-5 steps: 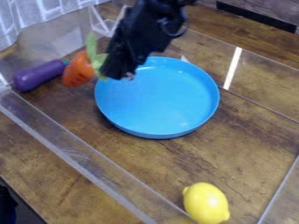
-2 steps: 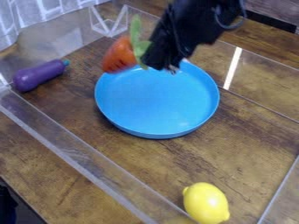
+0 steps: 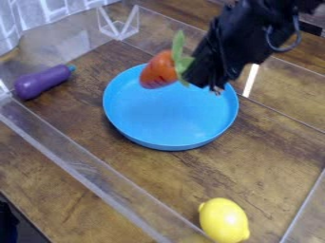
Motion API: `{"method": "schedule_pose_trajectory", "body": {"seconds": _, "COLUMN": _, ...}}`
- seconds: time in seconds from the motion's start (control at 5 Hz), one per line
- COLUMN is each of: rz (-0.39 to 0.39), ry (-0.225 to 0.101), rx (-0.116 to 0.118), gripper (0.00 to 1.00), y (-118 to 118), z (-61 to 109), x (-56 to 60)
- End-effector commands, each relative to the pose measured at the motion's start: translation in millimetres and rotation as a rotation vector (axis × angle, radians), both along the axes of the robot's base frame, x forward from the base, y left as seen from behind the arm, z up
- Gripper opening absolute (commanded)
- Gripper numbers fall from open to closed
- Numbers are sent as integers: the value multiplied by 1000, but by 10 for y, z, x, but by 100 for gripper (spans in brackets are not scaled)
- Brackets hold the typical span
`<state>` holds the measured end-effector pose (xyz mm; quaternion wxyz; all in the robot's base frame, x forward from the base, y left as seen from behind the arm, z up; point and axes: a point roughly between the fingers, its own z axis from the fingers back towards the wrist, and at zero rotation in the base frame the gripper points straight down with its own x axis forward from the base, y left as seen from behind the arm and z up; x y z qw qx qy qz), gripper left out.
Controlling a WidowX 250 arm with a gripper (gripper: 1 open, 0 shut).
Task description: Move the carrot to the right side
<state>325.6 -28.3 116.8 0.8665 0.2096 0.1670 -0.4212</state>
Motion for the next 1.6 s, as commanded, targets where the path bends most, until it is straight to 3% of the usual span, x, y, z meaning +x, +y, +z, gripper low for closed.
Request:
{"method": "schedule_pose_trajectory", "body": {"seconds": 0.0, "rz": -39, "ry": -66, "rx": -17, "gripper": 0, "y": -93, "z": 112, "x": 216}}
{"method": "schedule_pose_trajectory", "body": {"seconds": 0.2, "rz": -60, "ry": -64, "rx": -24, "gripper": 0, "y": -86, "z": 39, "x": 343}}
{"method": "schedule_pose_trajectory", "body": {"seconds": 0.6, "rz": -77, "ry": -65, "rx": -44, "gripper": 0, "y": 11, "z": -23, "x": 447}}
{"method": "schedule_pose_trajectory", "body": {"seconds": 0.8, "rz": -84, "ry": -60, "rx": -56, "gripper": 100, "y": 64, "z": -85, "x": 490}}
{"method": "schedule_pose_trajectory", "body": {"seconds": 1.0, "rz": -107, "ry": -68, "rx": -65, "gripper": 0, "y": 71, "z": -105, "x": 545}}
{"method": "schedule_pose_trajectory", "body": {"seconds": 1.2, "rz": -100, "ry": -52, "rx": -68, "gripper": 100, "y": 150, "z": -201, "x": 560}}
{"method": "schedule_pose_trajectory", "body": {"seconds": 1.4, "rz": -89, "ry": -37, "rx": -71, "gripper": 100, "y": 216, "z": -284, "x": 560}}
